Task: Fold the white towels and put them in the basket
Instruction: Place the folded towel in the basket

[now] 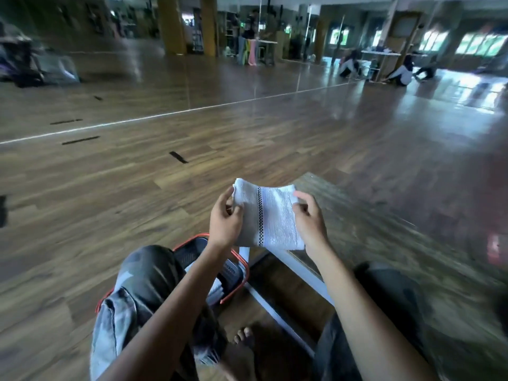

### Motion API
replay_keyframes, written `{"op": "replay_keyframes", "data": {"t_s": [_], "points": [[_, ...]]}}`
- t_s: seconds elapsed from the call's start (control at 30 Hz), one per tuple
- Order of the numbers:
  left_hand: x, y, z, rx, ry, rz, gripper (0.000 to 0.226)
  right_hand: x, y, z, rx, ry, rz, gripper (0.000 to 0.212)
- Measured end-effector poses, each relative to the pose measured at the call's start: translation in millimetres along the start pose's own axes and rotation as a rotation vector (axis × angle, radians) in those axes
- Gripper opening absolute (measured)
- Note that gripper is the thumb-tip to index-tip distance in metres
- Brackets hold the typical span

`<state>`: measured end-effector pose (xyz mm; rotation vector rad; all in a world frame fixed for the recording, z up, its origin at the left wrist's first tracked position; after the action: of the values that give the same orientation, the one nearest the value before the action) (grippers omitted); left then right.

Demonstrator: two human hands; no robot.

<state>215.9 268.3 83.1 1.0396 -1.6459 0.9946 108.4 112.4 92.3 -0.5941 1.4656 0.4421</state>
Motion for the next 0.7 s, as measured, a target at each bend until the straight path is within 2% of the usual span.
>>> {"op": "replay_keyframes", "data": {"t_s": [0.37, 0.7], "points": [[-42, 18, -111, 0.283, 0.036, -0.148, 0.043, 3, 21, 118, -0.426, 0.031, 0.001, 0.037], [-92, 23, -131, 0.38, 0.114, -0.317, 0.047, 26, 25, 173, -0.578, 0.117, 0.075, 0.039]]}}
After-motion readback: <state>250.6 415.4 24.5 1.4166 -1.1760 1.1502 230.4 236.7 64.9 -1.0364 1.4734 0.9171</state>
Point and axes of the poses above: each hand's wrist, its own y-axis away from the middle knuckle, its own z-axis out of the palm, x = y × z, the point moved 4 cm from there along -y, towards the middle knuckle, and after that the axes turned 15 degrees about -y, right-handed, at the moved point
